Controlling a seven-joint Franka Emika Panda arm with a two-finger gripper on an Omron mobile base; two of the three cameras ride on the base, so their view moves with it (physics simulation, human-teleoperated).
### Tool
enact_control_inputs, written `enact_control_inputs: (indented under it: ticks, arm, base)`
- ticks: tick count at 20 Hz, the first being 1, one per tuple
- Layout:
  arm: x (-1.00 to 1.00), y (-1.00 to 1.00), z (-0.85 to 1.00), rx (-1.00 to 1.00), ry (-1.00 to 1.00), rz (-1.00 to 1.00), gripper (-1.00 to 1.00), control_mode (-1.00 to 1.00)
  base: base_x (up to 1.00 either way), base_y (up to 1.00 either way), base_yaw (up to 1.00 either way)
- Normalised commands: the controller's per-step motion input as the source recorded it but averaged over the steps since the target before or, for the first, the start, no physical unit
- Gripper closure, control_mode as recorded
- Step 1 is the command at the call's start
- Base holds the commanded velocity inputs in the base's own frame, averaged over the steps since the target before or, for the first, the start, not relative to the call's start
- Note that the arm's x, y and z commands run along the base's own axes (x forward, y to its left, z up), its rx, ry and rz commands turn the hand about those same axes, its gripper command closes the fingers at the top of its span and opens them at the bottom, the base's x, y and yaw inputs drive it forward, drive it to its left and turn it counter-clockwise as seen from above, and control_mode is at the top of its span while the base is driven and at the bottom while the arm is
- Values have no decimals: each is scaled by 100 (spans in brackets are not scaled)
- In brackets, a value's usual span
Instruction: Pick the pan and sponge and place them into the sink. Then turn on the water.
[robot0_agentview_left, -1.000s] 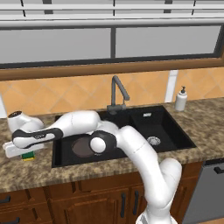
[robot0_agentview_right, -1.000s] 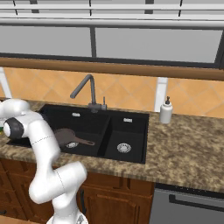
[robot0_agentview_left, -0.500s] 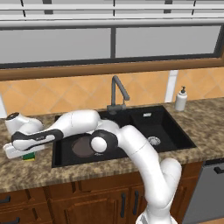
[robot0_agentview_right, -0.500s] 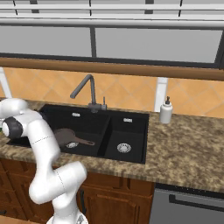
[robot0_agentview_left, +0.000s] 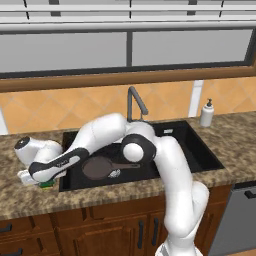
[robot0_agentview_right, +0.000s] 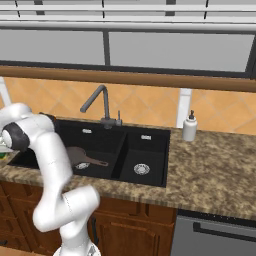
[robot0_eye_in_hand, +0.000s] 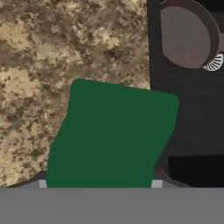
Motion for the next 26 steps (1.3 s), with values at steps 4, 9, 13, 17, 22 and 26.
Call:
enact_control_inputs:
  ticks: [4,9,13,17,22,26]
  arm:
    - [-11,-100,35,21,0,-34,100,-100]
    - [-6,-100,52,21,-3,-33,100,-100]
    - [-1,-100,67,17,-5,-31,100,-100]
    - [0,-100,38,9,-5,-31,100,-100]
    - [0,-100,7,3,-3,-27,100,-100]
    - [13,-54,3,1,1,-7,100,-100]
  base:
    - [0,0,0]
    - [0,0,0]
    - [0,0,0]
    - [0,0,0]
    - [0,0,0]
    - [0,0,0]
